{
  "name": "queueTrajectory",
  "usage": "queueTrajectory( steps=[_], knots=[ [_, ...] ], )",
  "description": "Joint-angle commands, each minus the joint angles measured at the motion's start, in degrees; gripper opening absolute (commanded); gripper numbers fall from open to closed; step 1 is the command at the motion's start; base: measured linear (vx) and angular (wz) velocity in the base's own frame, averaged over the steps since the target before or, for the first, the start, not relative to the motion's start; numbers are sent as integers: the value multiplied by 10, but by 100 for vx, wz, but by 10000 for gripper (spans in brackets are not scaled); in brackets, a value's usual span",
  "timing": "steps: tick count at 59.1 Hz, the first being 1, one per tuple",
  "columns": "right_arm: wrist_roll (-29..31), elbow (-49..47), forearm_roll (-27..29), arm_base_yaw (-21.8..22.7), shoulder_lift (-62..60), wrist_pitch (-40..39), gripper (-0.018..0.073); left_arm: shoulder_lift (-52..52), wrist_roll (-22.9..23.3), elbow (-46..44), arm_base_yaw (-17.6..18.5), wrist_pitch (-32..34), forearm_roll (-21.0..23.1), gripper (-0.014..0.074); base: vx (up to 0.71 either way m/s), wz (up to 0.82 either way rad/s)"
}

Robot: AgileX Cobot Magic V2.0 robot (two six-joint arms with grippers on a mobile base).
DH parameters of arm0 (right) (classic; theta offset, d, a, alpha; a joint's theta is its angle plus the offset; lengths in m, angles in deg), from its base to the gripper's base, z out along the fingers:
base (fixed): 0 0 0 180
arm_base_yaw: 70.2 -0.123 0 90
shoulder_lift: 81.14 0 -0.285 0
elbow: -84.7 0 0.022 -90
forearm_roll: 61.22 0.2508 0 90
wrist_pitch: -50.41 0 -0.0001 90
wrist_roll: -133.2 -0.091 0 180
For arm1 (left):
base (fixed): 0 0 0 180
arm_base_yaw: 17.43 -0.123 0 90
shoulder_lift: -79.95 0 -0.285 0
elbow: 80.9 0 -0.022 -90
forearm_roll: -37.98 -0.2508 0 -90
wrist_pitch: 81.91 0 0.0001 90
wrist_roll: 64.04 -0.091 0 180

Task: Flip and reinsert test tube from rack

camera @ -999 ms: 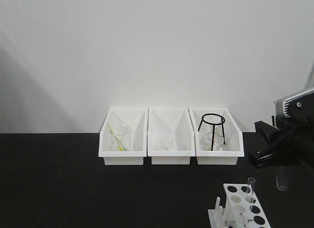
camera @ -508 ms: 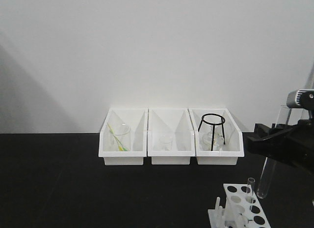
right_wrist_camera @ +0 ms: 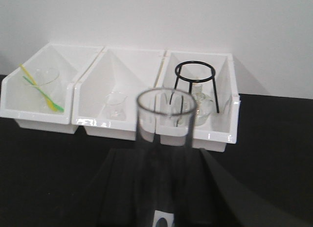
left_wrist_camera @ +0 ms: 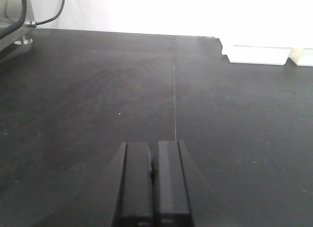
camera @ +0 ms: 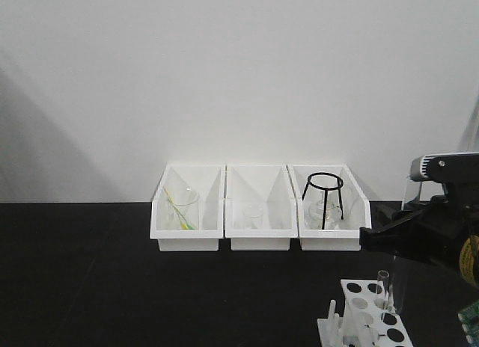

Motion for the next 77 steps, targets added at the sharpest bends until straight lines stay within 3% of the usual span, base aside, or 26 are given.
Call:
queueTrajectory(
  steps=[1, 33, 45, 49, 54, 61, 68, 71, 77],
  knots=[
    [11, -20, -42, 0, -16, 15, -9, -6, 0, 0, 4, 50, 2, -6, 0, 0],
    [35, -20, -42, 0, -43, 21, -9, -6, 0, 0, 4, 50, 2, -6, 0, 0],
    [35, -20, -42, 2, -44, -41, -9, -6, 0, 0, 4, 50, 2, -6, 0, 0],
    [54, -20, -17, 2, -44, -41, -9, -6, 0, 0, 4, 50, 2, -6, 0, 0],
    [168, -22, 91, 1, -44, -38, -9, -6, 0, 0, 4, 50, 2, -6, 0, 0],
    [453, -22, 333, 1, -43, -38, -9, -6, 0, 0, 4, 50, 2, -6, 0, 0],
    [736, -22, 610, 1, -43, -37, -9, -6, 0, 0, 4, 50, 2, -6, 0, 0],
    [820, -22, 709, 1, -43, -37, -9, -6, 0, 0, 4, 50, 2, -6, 0, 0],
    [951, -21, 852, 1, -43, -47, -9, -6, 0, 0, 4, 50, 2, -6, 0, 0]
  ],
)
